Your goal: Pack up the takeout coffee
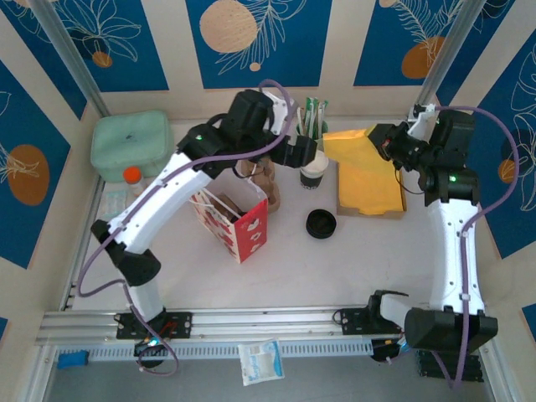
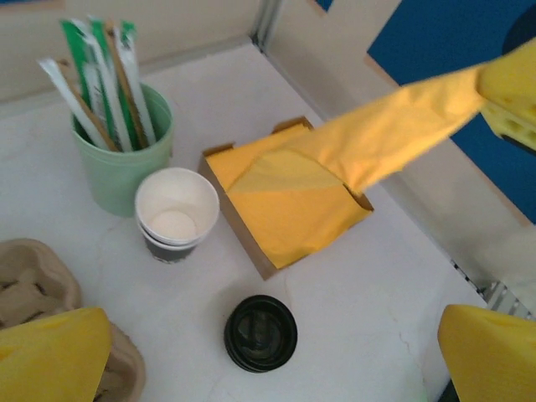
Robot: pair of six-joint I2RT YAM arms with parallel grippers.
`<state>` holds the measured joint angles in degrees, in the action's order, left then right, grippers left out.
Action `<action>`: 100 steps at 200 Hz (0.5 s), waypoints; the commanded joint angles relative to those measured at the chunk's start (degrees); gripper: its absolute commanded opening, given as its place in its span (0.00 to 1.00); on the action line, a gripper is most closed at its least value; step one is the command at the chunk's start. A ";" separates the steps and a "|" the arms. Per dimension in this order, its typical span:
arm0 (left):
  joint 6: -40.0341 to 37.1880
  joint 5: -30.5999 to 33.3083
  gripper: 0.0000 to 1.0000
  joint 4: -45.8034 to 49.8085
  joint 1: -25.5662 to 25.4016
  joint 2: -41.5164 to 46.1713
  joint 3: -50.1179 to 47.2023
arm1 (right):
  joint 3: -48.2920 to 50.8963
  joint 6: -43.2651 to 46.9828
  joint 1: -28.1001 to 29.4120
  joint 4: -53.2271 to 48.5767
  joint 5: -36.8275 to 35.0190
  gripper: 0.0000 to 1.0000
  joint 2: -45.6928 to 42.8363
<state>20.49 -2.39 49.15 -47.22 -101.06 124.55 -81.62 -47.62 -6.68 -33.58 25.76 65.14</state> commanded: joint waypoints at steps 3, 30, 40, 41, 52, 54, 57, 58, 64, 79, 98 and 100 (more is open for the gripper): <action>-1.52 3.74 1.00 0.55 2.61 6.06 -1.31 | -5.02 -1.14 4.95 -2.71 -2.76 0.00 -1.77; -0.20 4.41 1.00 -1.48 7.56 12.48 -6.98 | -10.05 -2.13 12.38 -3.02 -6.91 0.00 -1.69; 0.18 4.50 1.00 -1.85 9.58 14.74 -9.02 | -11.51 -2.72 15.57 -2.68 -8.82 0.00 -1.52; 0.22 4.50 1.00 -1.90 9.73 14.96 -9.26 | -11.65 -2.82 15.91 -2.57 -8.98 0.00 -1.52; 0.43 4.59 1.00 -2.12 11.63 17.17 -11.40 | -12.95 -3.39 19.70 -1.90 -11.15 0.00 -1.19; 0.43 4.61 1.00 -2.12 11.98 17.55 -11.69 | -13.26 -3.44 20.41 -1.81 -11.56 0.00 -1.06; 0.49 4.67 0.99 -2.16 12.48 18.09 -12.35 | -13.57 -3.57 21.52 -1.58 -12.21 0.00 -0.92; 0.50 4.67 0.99 -2.14 12.67 18.22 -12.55 | -13.65 -3.60 21.70 -1.53 -12.39 0.00 -0.86; 0.52 4.80 0.99 -2.04 13.52 19.28 -13.46 | -14.36 -3.71 24.20 -1.19 -13.78 0.00 -0.53; 0.69 4.86 1.00 -1.95 15.56 21.62 -15.94 | -15.90 -3.88 30.29 -0.24 -17.78 0.00 0.70; 1.03 5.40 0.99 -2.06 18.22 24.68 -18.79 | -18.18 -3.74 37.85 1.33 -22.23 0.00 2.74; 1.04 5.54 1.00 -2.02 18.44 25.03 -19.10 | -18.47 -3.65 38.64 1.44 -22.75 0.00 3.07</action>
<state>20.71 1.80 47.55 -31.33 -79.09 108.57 -96.92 -50.68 25.02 -34.63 11.22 65.91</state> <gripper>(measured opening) 0.994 0.051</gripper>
